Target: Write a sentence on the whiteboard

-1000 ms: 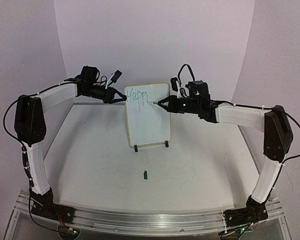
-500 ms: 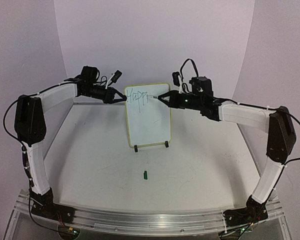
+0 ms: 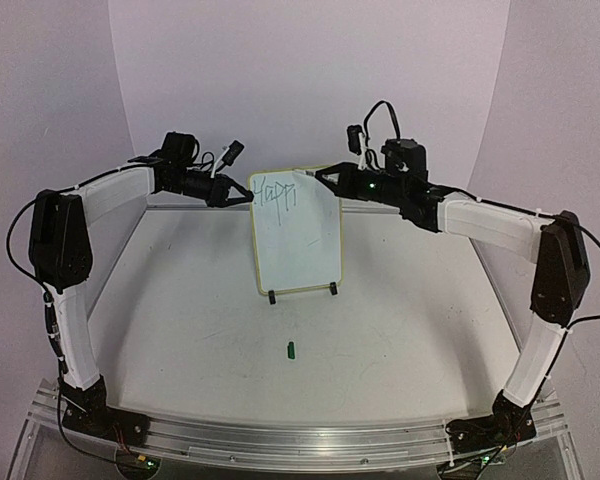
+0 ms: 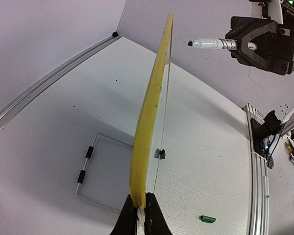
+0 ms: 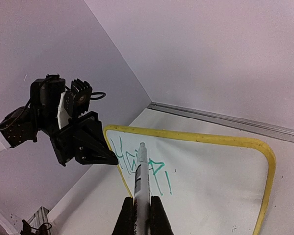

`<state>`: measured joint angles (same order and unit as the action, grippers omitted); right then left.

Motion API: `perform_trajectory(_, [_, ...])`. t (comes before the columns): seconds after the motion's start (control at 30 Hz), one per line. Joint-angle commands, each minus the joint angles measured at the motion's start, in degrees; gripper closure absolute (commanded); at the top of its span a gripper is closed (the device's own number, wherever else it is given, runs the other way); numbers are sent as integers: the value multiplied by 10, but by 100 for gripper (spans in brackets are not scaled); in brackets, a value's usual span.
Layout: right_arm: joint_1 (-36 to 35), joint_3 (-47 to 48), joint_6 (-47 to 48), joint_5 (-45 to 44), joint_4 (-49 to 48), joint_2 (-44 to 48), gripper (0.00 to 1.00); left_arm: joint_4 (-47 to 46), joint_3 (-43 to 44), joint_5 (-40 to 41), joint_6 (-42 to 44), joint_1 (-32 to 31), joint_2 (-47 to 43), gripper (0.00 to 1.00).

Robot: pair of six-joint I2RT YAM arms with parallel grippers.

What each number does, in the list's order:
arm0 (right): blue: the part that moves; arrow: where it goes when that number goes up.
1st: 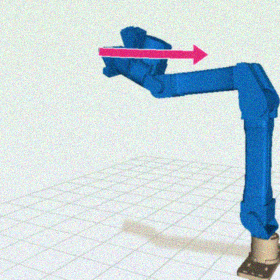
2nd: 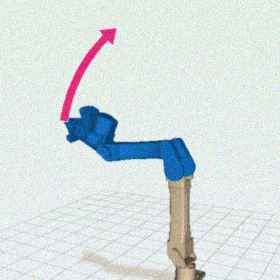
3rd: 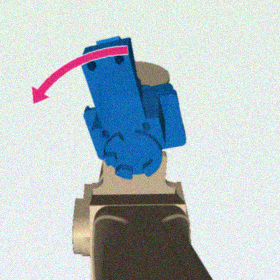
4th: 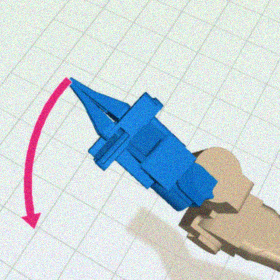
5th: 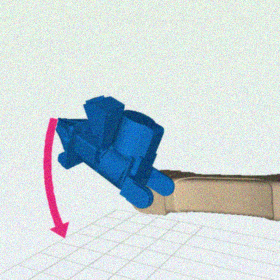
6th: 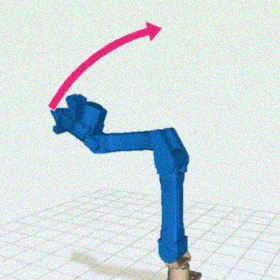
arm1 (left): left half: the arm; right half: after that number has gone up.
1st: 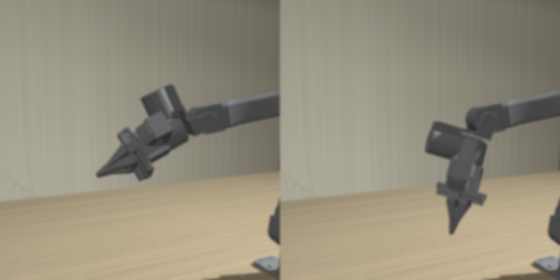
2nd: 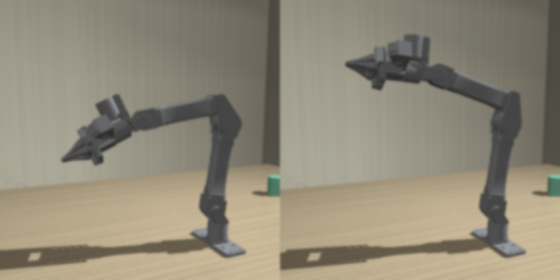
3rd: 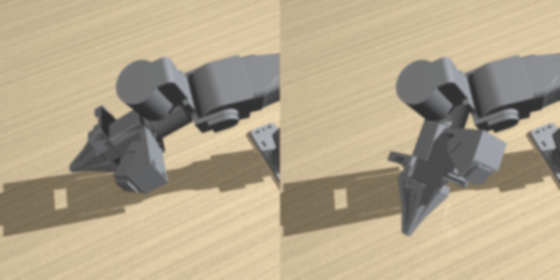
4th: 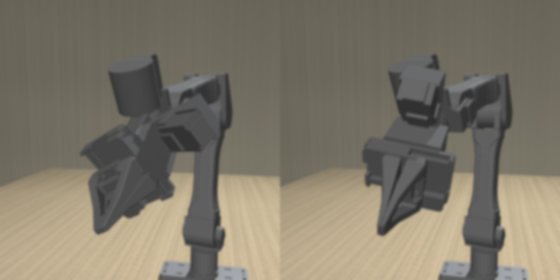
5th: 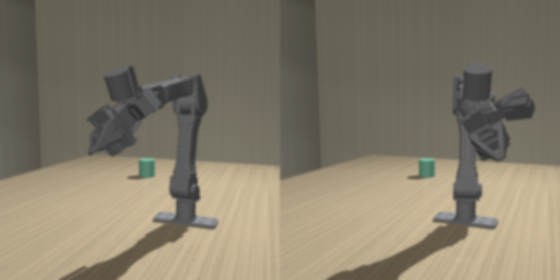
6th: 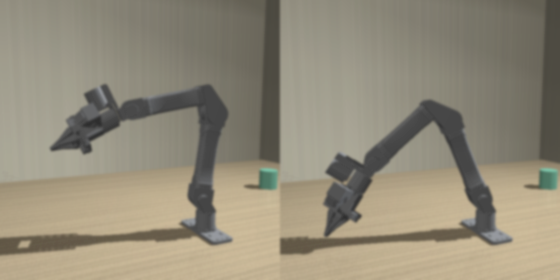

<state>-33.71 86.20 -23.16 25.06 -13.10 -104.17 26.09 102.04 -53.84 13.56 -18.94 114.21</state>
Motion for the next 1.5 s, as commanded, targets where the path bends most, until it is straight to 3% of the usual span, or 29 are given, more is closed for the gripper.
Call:
perform_trajectory(0.0, [1, 27, -1, -10, -18, -21, 100, 33, 11, 14, 13, -6, 18, 100])
perform_trajectory(0.6, [1, 8, 0, -30, -12, -19, 100, 33, 9, 14, 14, -6, 15, 100])
perform_trajectory(0.97, [1, -61, 18, -13, -33, 47, 100, 32, 9, 14, 14, -6, 15, 100])
perform_trajectory(1.47, [1, -28, 18, -34, 1, 2, 100, 33, 10, 13, 13, -6, 15, 100])
